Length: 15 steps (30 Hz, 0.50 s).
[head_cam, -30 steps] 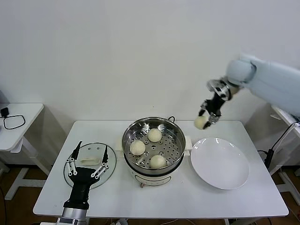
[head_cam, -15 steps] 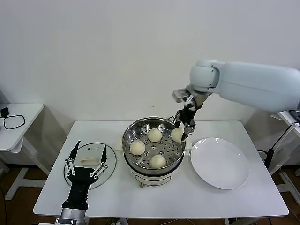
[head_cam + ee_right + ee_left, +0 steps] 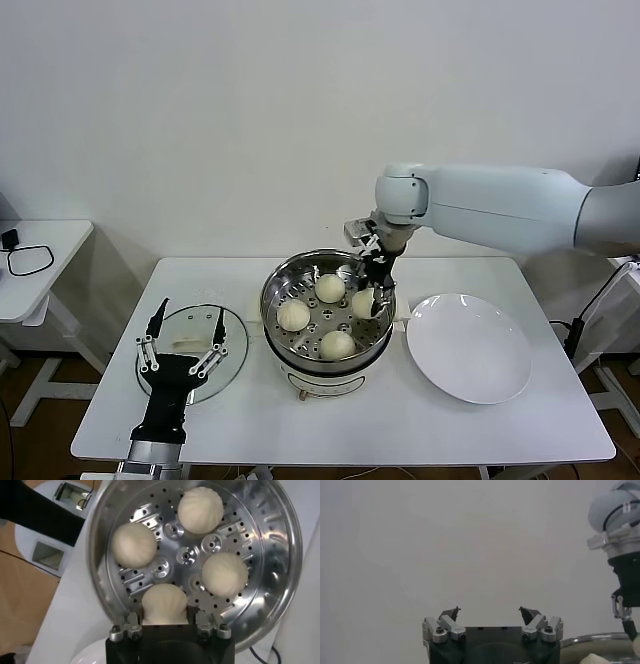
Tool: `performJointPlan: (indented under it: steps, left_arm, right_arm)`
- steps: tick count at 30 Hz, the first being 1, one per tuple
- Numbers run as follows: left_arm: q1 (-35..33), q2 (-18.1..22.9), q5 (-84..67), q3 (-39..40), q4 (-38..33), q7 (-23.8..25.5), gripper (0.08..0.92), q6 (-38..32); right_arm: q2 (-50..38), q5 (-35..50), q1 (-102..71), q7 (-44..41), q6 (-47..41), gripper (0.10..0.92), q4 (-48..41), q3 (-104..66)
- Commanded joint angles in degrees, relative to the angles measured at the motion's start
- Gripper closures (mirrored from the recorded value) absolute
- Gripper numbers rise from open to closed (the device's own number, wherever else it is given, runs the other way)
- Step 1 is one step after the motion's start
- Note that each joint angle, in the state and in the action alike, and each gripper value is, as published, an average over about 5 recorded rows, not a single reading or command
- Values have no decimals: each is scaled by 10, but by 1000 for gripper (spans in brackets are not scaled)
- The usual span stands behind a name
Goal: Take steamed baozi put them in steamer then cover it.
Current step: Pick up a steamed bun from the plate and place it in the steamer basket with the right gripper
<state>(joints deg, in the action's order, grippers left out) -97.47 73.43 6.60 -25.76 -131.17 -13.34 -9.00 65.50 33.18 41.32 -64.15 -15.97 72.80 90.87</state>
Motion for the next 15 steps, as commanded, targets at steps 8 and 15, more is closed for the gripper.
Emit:
performJointPlan:
  steps: [8,15]
  left_arm:
    - [-1,-1,0,-3,1,-3,177,-2]
    - [-1,-1,0,-4,0,-3,177,-1]
  right_arm:
    - [22,-6,-27,28,-5,373,-16,10]
    - [2,-11,-17,26,-1,216,2,-10]
